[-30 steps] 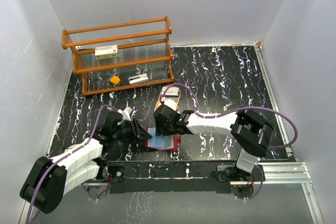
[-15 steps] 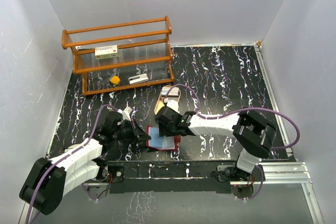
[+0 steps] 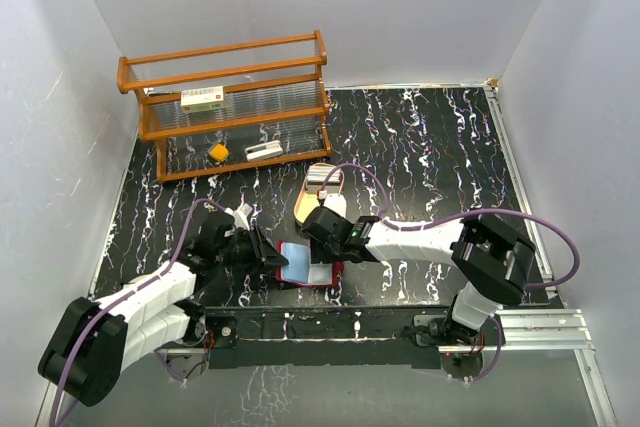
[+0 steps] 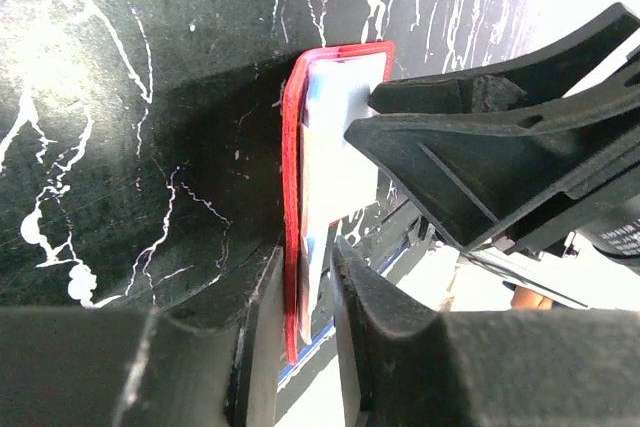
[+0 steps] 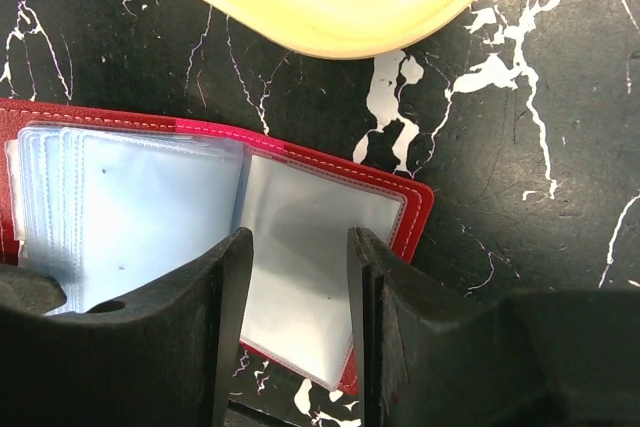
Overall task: Put the credit cards into the card holder
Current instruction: Open the card holder at the center of the board.
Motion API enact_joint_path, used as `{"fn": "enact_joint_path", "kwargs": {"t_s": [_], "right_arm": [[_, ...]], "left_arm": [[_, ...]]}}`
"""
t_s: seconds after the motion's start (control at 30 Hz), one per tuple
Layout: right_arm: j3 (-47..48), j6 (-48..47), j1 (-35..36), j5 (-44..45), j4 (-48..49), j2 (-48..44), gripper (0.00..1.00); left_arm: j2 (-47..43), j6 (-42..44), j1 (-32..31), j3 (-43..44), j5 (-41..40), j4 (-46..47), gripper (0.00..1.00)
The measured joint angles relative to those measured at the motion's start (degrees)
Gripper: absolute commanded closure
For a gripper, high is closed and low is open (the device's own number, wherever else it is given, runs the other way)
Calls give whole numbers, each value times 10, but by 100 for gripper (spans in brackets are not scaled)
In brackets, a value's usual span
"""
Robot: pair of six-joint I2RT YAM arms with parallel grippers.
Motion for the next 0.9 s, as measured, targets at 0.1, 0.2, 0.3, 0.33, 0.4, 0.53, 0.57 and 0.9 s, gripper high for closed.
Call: {"fn": "enact_joint_path", "kwargs": {"t_s": [0.1, 0.2, 0.3, 0.33, 0.4, 0.53, 0.57, 0.9], "right_arm": [[-3, 0, 0, 0, 4, 0, 61], [-11, 0, 0, 1, 17, -3, 62], [-19, 0, 0, 1, 29, -7, 62], [-20, 0, 0, 0, 31, -7, 62], [-20, -2, 0, -1, 35, -7, 61], [-19, -14, 0, -2, 35, -8, 55], [-19, -18, 0, 0, 32, -11, 54], [-18, -4, 0, -47, 62, -102, 35]], "left_arm": [[19, -2, 0, 1, 1, 6, 97], [29, -1, 0, 5, 4, 8, 100], [29, -2, 0, 13, 6, 8, 100], [27, -2, 0, 16, 7, 8, 100], [20, -3, 0, 18, 9, 7, 100], [-7, 0, -1, 19, 6, -4, 100], [-14, 3, -1, 20, 3, -10, 100], [-21, 20, -2, 27, -16, -48, 100]]}}
